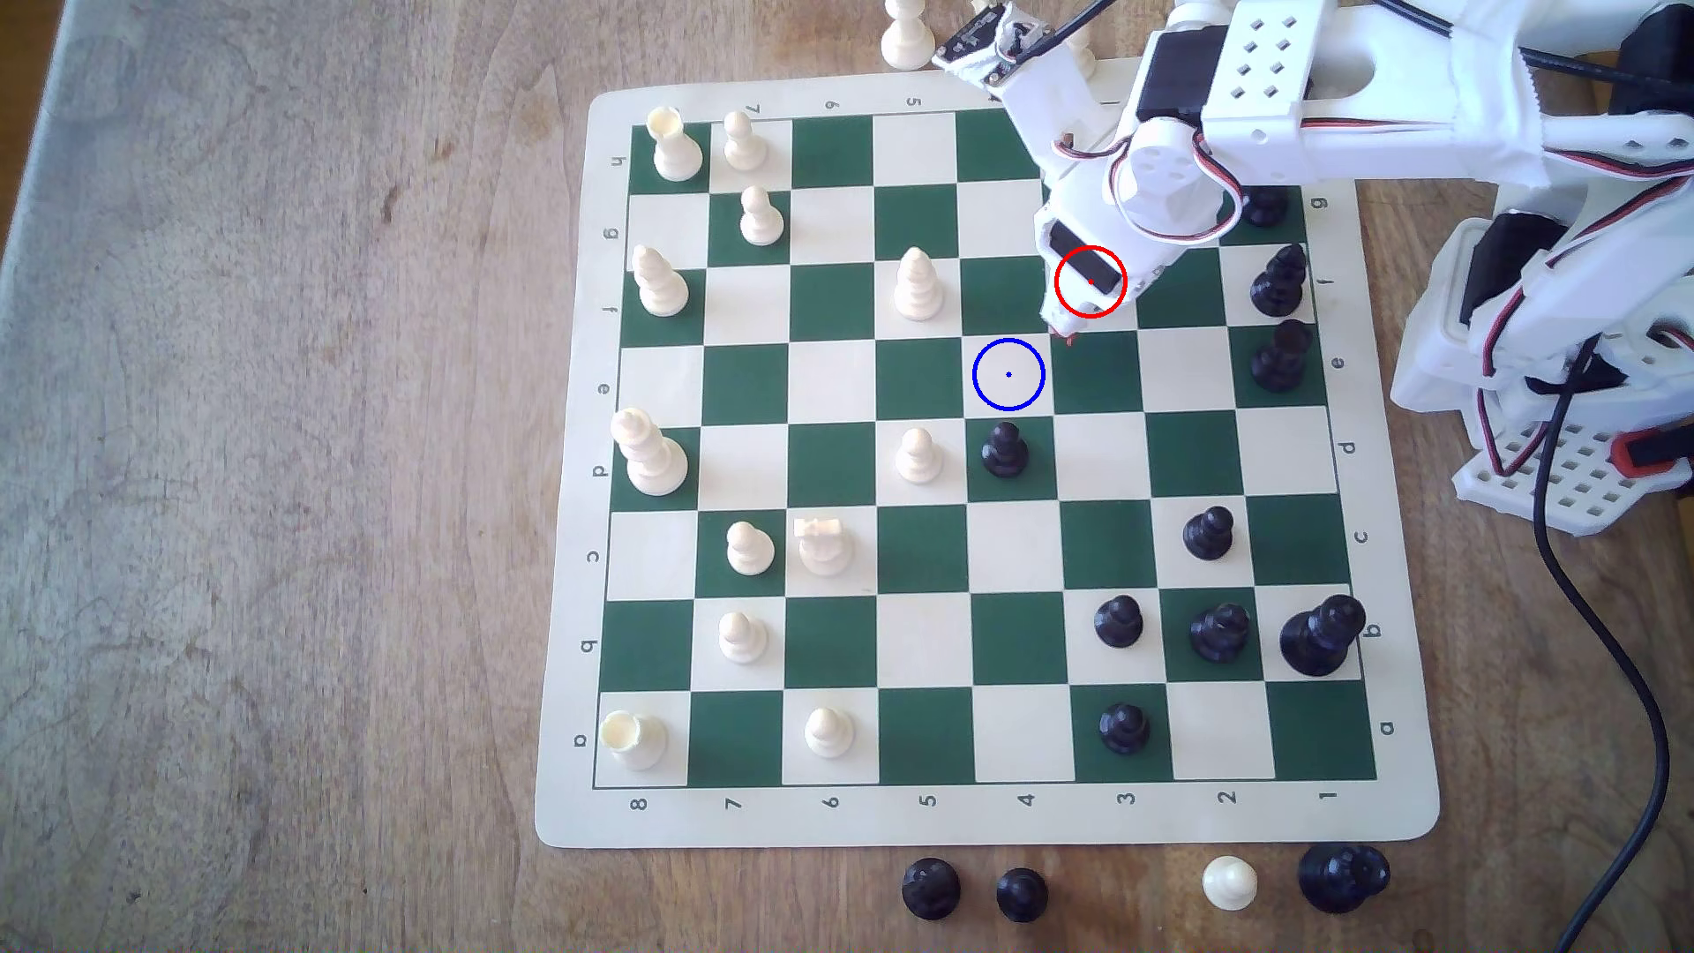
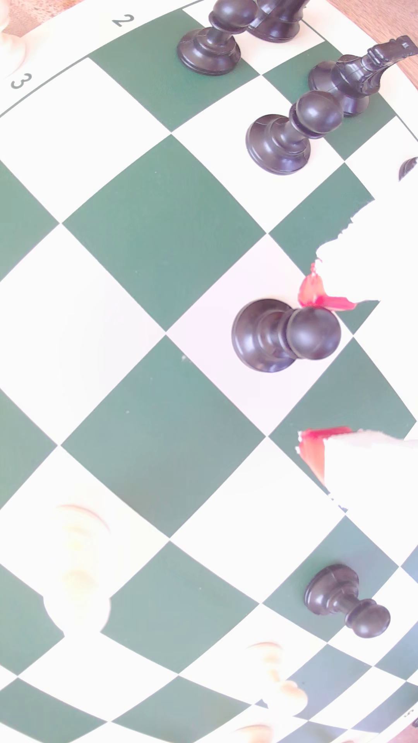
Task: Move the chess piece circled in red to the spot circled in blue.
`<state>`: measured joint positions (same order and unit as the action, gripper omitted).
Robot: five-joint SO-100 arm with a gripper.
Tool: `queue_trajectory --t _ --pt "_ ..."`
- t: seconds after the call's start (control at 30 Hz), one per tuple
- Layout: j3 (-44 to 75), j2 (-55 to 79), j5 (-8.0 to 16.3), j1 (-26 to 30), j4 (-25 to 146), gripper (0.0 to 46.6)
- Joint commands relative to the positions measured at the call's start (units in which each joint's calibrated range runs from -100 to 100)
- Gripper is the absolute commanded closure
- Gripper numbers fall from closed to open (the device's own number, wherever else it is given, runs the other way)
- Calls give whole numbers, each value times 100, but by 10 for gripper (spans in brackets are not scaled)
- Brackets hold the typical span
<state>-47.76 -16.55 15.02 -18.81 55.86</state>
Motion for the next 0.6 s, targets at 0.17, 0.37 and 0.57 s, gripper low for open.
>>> queue_trajectory --t 0.17,0.37,0.57 --pt "71 -51 -59 -141 -221 321" --pt "53 -111 -98 -165 -262 330" --pt "26 -281 -103 -173 -344 339"
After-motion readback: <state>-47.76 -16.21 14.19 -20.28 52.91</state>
